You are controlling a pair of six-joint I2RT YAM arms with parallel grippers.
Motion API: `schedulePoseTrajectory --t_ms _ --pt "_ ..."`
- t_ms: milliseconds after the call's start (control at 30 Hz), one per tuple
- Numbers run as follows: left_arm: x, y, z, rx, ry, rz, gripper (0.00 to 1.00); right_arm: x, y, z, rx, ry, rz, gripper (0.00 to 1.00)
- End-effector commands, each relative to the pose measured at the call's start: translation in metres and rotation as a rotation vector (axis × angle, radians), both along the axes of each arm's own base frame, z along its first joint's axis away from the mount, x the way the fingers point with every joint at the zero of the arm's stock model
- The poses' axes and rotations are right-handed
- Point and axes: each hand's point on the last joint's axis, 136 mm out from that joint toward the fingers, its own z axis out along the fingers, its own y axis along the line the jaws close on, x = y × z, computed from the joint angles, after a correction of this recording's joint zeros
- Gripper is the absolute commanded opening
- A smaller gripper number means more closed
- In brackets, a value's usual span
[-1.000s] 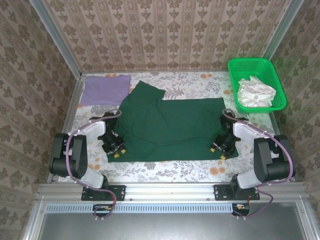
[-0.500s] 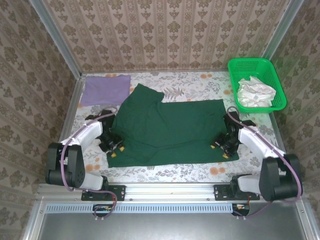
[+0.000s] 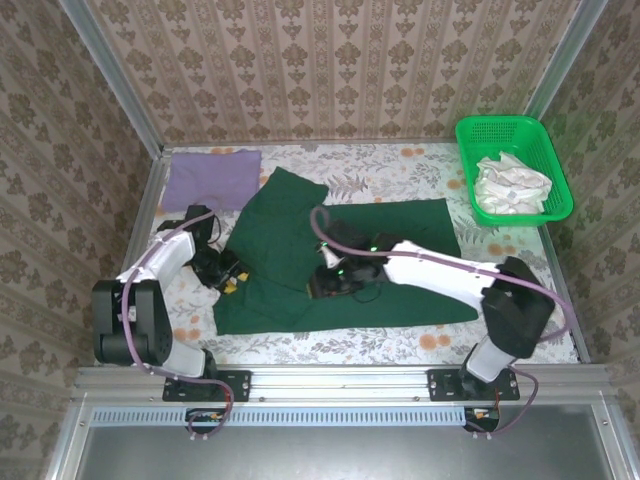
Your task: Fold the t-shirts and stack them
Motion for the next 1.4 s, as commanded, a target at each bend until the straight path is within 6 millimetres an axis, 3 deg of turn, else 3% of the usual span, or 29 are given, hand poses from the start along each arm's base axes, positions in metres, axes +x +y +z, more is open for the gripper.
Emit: schedulePoseTrajectory --t_ms 0,133,267,400,933,1033,1367 --pt "-0.003 -0.002 -0.004 -0.021 -0.006 -0.048 0.31 -0.013 0.024 -0.012 -0.026 0.010 0.144 0.40" --pt "-0.011 0.004 -0.007 0.017 0.012 -0.039 0.28 -0.030 0.050 -0.031 -0.118 0.014 0.277 0.42" --pt "-0.021 0.017 -0.009 0.070 0.031 -0.015 0.23 -0.027 0.060 -0.039 -0.191 -0.016 0.316 0.44" --pt "-0.028 0.027 -0.008 0.085 0.035 0.012 0.16 -0.024 0.062 -0.051 -0.254 -0.009 0.333 0.45" --pt "-0.040 0.027 -0.032 0.053 0.087 0.014 0.14 -0.026 0.059 -0.081 -0.478 -0.049 0.461 0.43" --pt "-0.044 0.028 -0.042 0.054 0.116 0.017 0.13 -0.024 0.056 -0.085 -0.502 -0.052 0.464 0.41" --pt "-0.047 0.037 -0.052 0.092 0.141 0.004 0.13 -0.022 0.058 -0.086 -0.488 -0.045 0.457 0.16"
